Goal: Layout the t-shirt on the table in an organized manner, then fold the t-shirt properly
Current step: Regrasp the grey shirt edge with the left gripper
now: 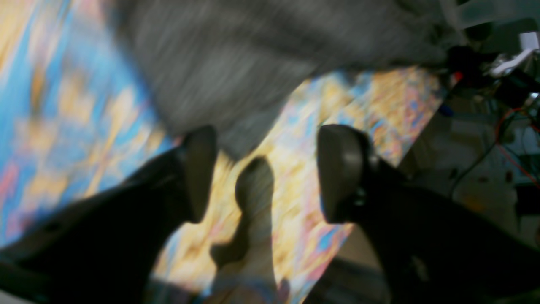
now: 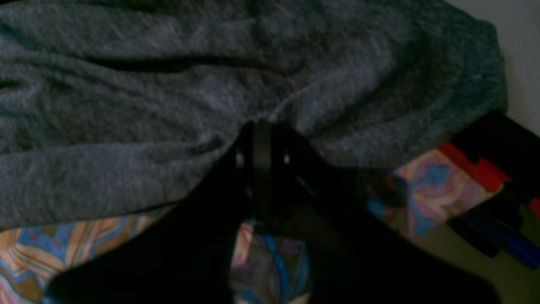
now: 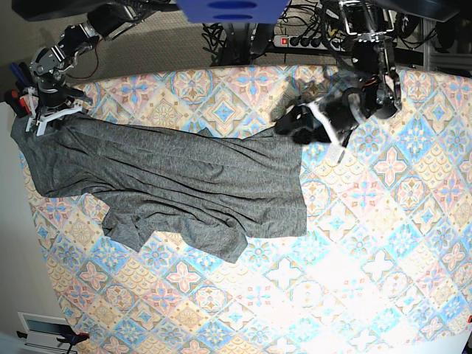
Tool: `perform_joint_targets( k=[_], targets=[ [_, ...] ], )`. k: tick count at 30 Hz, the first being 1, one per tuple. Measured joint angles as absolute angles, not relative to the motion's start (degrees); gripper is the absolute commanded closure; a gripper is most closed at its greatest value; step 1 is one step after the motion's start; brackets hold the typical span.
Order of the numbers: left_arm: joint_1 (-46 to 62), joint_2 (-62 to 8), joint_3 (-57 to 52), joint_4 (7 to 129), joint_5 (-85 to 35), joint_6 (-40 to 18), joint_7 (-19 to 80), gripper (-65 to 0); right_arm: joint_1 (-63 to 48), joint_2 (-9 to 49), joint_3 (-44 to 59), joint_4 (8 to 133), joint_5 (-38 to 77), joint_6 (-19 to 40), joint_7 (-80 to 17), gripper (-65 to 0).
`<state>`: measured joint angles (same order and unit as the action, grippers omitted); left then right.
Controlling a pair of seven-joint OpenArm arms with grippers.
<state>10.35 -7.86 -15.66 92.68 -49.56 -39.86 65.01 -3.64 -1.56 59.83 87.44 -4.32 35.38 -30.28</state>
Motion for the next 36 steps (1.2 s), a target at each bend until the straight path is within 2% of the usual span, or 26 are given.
perform_joint_targets(
  k=[8,11,16,22,29,36],
  targets=[
    [9.72,-7.77,-15.81,88.62,-48.8,-39.64,64.86,-41.2,-3.66,-1.58,59.81,87.42,-4.34,35.38,-30.3,0.0],
    [9.54,-7.27,-19.31,87.24,-48.66,-39.66,64.84,-41.0,-3.64,-1.56,59.81,87.42,-4.32,35.38,-30.28,0.0],
    [7.75,-7.75,-24.36,83.79,-48.53,-39.66,64.4,-36.8,-3.64,-1.58,59.79,87.42,-4.34,35.38,-30.28,0.0],
    [-0.78,-4.62,-20.29,72.03,-44.31,-40.18,62.85,-31.7,-3.64,-1.58,59.72,87.33,-4.34,35.38,-30.28,0.0],
    [-2.44,0.58,-16.38,71.4,-40.56,-40.29,62.35,-31.3,-3.46,-1.58,59.72,87.33,-4.34,35.38,-30.3,0.0],
    [-2.7,2.07,-12.71,70.94,-37.65,-40.4,61.6,-31.2,-3.46,-1.58,59.72,87.33,-4.34,35.38,-30.3,0.0]
  ],
)
